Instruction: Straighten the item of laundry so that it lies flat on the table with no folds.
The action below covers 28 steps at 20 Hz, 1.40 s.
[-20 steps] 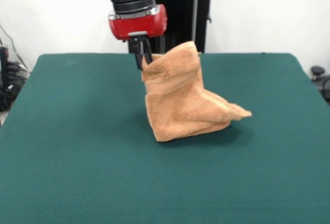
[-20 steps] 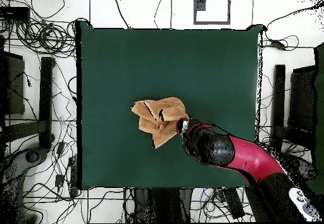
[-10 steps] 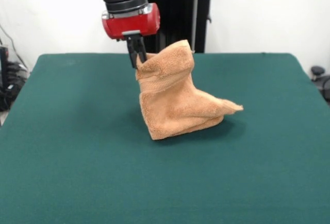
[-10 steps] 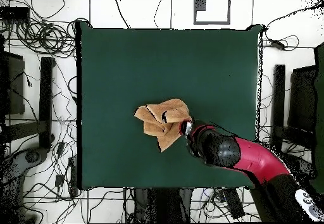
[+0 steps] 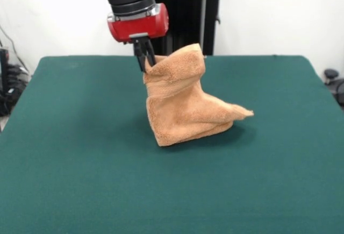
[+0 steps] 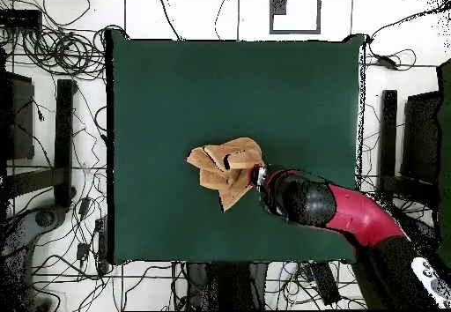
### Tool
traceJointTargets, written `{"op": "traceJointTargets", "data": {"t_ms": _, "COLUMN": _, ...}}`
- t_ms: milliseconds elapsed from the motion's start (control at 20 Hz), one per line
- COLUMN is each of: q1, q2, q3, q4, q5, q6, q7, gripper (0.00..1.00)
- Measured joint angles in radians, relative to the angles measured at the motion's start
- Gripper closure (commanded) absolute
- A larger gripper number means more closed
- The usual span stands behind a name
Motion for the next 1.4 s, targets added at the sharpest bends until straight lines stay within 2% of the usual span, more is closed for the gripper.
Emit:
{"op": "traceJointTargets", "data": {"t_ms": 1350, "q1": -0.014, "q2": 0.053, "q3": 0.068, "q4": -0.097, "q5": -0.047, "q6": 0.131, "q7": 0.000, "gripper": 1.00}}
{"op": "traceJointTargets", "data": {"t_ms": 1400, "q1": -0.015, "q2": 0.056, "q3": 0.069, "q4": -0.098, "q5": -0.048, "q6": 0.131, "q7": 0.000, "gripper": 0.00}}
